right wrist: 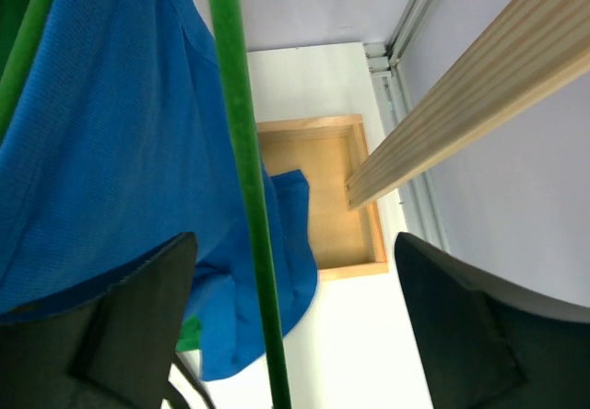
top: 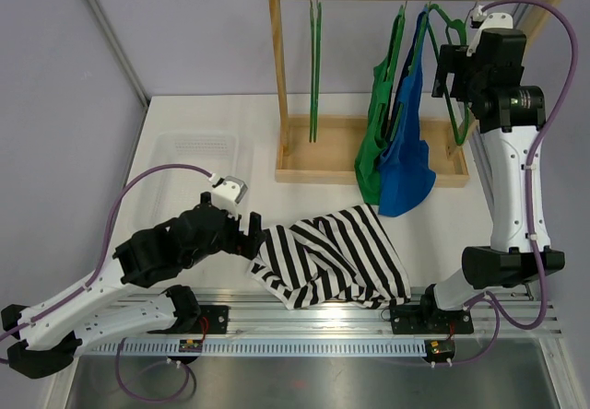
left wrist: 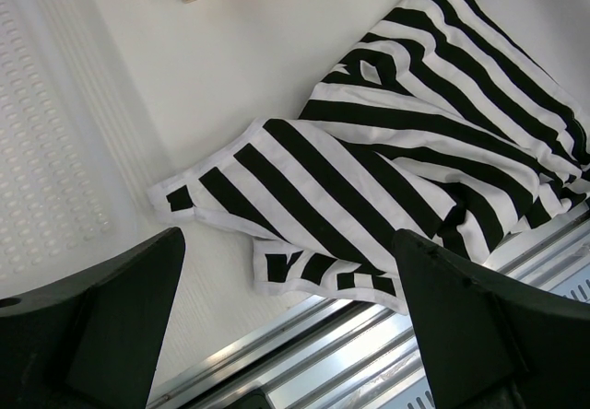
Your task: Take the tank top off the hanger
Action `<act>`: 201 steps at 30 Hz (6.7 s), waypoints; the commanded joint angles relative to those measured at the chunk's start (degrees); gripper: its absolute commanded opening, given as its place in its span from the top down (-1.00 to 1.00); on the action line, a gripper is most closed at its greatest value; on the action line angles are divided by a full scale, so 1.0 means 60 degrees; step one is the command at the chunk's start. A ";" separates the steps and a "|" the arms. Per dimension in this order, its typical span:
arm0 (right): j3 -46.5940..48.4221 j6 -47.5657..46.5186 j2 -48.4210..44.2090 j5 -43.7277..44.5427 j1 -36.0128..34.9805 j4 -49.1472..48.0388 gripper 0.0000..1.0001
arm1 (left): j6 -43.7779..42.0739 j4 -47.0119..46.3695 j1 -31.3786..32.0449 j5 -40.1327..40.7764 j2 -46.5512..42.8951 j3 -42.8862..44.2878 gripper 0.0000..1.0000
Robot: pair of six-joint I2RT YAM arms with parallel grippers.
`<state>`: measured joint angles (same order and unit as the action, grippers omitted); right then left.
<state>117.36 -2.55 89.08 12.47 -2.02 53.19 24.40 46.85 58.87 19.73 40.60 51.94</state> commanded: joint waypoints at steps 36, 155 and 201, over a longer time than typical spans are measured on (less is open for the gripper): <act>-0.2875 0.2167 -0.6892 -0.5593 0.0058 0.0393 -0.99 | 0.1909 -0.3618 0.2420 -0.0591 0.9654 0.1686 -0.54; 0.4712 0.0190 0.1370 0.3181 -0.3076 -0.0354 1.00 | -0.1167 -0.0938 -0.5622 -0.1925 0.0792 0.0088 -0.98; -0.3198 0.1655 -0.8445 -0.6164 -0.3413 0.3836 1.00 | -0.0902 -0.6255 0.1746 -0.0122 0.4834 0.4350 -0.94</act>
<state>98.63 7.77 38.89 -18.15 -21.78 79.88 20.86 14.85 69.12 19.68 68.82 75.07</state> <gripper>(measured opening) 0.092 0.978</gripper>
